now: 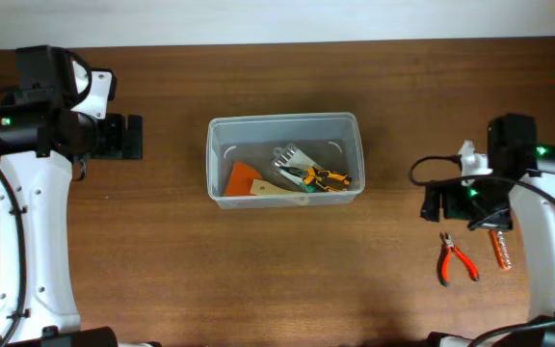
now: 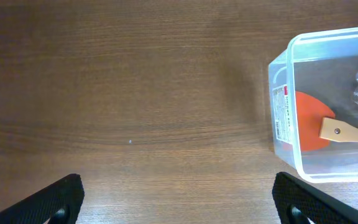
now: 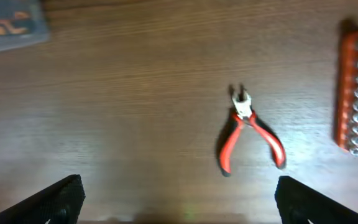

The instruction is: Pack container

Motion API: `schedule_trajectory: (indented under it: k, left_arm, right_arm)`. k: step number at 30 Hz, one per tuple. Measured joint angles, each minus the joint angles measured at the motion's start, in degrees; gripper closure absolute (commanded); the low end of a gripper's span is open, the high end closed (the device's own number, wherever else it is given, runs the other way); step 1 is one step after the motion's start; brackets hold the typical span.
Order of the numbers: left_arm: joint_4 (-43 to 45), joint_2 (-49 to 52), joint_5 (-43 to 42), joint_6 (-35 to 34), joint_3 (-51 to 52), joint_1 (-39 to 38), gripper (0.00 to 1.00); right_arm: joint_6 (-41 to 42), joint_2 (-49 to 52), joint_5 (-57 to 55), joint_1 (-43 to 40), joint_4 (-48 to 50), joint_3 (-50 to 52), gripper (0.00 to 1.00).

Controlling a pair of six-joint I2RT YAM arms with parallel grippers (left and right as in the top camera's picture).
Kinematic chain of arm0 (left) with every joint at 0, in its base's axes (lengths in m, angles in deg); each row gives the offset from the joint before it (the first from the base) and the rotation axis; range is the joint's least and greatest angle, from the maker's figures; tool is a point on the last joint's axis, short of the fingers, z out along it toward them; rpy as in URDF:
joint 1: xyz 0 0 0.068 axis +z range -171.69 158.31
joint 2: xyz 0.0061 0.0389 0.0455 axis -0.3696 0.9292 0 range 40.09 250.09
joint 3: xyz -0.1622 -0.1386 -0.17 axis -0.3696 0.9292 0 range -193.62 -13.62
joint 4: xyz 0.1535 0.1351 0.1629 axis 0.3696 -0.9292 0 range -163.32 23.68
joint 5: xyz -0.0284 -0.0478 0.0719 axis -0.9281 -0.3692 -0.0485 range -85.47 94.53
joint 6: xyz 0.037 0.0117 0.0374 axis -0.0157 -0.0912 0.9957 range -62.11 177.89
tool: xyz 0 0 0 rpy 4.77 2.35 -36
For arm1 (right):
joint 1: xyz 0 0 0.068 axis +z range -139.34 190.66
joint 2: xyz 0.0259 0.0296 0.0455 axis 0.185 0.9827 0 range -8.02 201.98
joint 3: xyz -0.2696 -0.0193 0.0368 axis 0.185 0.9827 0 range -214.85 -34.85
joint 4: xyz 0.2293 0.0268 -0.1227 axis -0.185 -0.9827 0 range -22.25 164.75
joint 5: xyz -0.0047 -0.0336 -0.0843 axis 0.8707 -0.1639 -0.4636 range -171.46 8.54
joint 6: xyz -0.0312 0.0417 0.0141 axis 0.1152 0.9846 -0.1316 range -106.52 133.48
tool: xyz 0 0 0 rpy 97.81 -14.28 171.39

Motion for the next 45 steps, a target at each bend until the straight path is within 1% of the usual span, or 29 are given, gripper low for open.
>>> schedule_trajectory:
  k: [1, 3, 7, 11, 13, 16, 23, 27, 31, 37, 45]
  left_arm:
    - [0.0, 0.0, 0.0, 0.0, 0.0, 0.0, 0.01]
    - [0.0, 0.0, 0.0, 0.0, 0.0, 0.0, 0.01]
    - [0.0, 0.0, 0.0, 0.0, 0.0, 0.0, 0.01]
    - [0.0, 0.0, 0.0, 0.0, 0.0, 0.0, 0.01]
    - [0.0, 0.0, 0.0, 0.0, 0.0, 0.0, 0.01]
    - [0.0, 0.0, 0.0, 0.0, 0.0, 0.0, 0.01]
    - [0.0, 0.0, 0.0, 0.0, 0.0, 0.0, 0.01]
    - [0.0, 0.0, 0.0, 0.0, 0.0, 0.0, 0.01]
    - [0.0, 0.0, 0.0, 0.0, 0.0, 0.0, 0.01]
    - [0.0, 0.0, 0.0, 0.0, 0.0, 0.0, 0.01]
    - [0.0, 0.0, 0.0, 0.0, 0.0, 0.0, 0.01]
  right_arm:
    - [-0.1, 0.0, -0.1, -0.4, -0.4, -0.2, 0.01]
    - [-1.6, 1.0, -0.9, -3.7, -3.2, -2.9, 0.01]
    - [-5.7, 5.0, -1.7, -11.6, -8.7, -12.3, 0.01]
    - [-9.5, 9.8, -2.0, -19.7, -9.0, -22.2, 0.02]
    - [-11.4, 11.8, -2.5, -22.9, -8.4, -24.6, 0.01]
    - [-13.8, 14.1, -3.5, -25.9, -8.0, -25.1, 0.01]
    - [-20.1, 20.7, -4.1, -26.5, -7.4, -25.1, 0.01]
    - [-21.9, 24.0, -6.4, -26.4, -5.9, -25.1, 0.01]
    - [-22.4, 26.0, -8.6, -26.4, -3.6, -25.1, 0.01]
    - [-22.4, 28.0, -10.4, -25.6, -2.8, -25.1, 0.01]
    - [-22.9, 29.2, -9.8, -25.4, -2.6, -23.1, 0.01]
